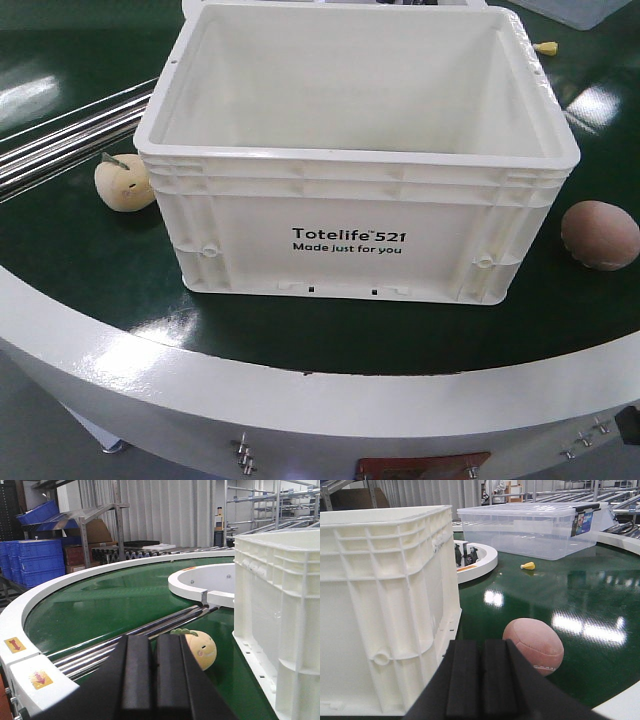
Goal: Place moving items into box and shelve
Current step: 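Reach the left gripper down to the cream ball with green stripe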
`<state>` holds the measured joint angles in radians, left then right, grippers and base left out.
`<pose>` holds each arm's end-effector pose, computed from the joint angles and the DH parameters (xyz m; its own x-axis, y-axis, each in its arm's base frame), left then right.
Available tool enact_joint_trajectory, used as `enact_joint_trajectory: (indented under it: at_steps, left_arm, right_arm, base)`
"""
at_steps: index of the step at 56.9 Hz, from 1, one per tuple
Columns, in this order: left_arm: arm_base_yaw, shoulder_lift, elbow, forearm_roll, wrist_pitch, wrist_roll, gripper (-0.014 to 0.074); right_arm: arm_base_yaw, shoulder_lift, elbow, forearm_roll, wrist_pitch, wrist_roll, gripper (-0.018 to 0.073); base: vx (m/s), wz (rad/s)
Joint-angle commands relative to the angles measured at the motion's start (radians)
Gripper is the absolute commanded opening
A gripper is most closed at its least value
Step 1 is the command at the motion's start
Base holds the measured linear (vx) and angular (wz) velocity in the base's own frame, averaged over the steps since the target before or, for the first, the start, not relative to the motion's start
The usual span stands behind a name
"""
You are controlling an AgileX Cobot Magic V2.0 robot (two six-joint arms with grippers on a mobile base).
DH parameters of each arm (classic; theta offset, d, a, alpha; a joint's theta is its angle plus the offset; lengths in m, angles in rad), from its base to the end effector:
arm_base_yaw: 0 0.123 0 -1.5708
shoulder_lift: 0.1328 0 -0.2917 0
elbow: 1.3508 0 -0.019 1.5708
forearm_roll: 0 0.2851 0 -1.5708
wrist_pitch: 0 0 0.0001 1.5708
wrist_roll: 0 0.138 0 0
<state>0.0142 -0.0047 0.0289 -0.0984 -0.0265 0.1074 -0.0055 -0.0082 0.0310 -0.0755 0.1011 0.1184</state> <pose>0.1315 0.0022 0.2094 0.0891 0.0103 -0.9960 -0.0176 0.9998 0.0088 0.1317 -0.0018 0.1914 -0.0358 0.0435 -0.9984 0.0147 0.9990 0.0430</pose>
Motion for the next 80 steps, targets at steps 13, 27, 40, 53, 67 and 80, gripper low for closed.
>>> enact_joint_trajectory:
  at_steps: [13,27,40,53,67,80]
  left_arm:
    - [-0.008,0.008,0.020,-0.024,-0.139,-0.124,-0.0007]
    - [-0.008,0.027,-0.072,0.016,-0.054,-0.234,-0.0007]
    - [-0.008,0.251,-0.293,0.047,0.067,-0.223,-0.0007]
    - [-0.008,0.572,-0.528,0.015,0.156,-0.251,-0.0004]
    - [-0.008,0.874,-0.887,0.016,0.442,-0.250,0.0000]
    - [-0.008,1.149,-1.143,0.016,0.527,-0.167,0.0027]
  right_arm:
    - [-0.001,-0.010,0.004,-0.008,-0.078,-0.004,-0.0008]
    - [-0.001,-0.010,0.004,-0.008,-0.078,-0.004,-0.0008]
    - [-0.001,-0.010,0.004,-0.008,-0.078,-0.004,-0.0008]
    - [-0.001,-0.010,0.004,-0.008,-0.086,-0.004,-0.0008]
    - [-0.001,-0.010,0.004,-0.008,-0.156,-0.004,-0.0008]
    - [-0.001,-0.010,0.004,-0.008,-0.189,-0.004,-0.0008]
  base:
    - [0.00,0.00]
    - [0.00,0.00]
    - [0.00,0.00]
    - [0.00,0.00]
    - [0.00,0.00]
    - [0.00,0.00]
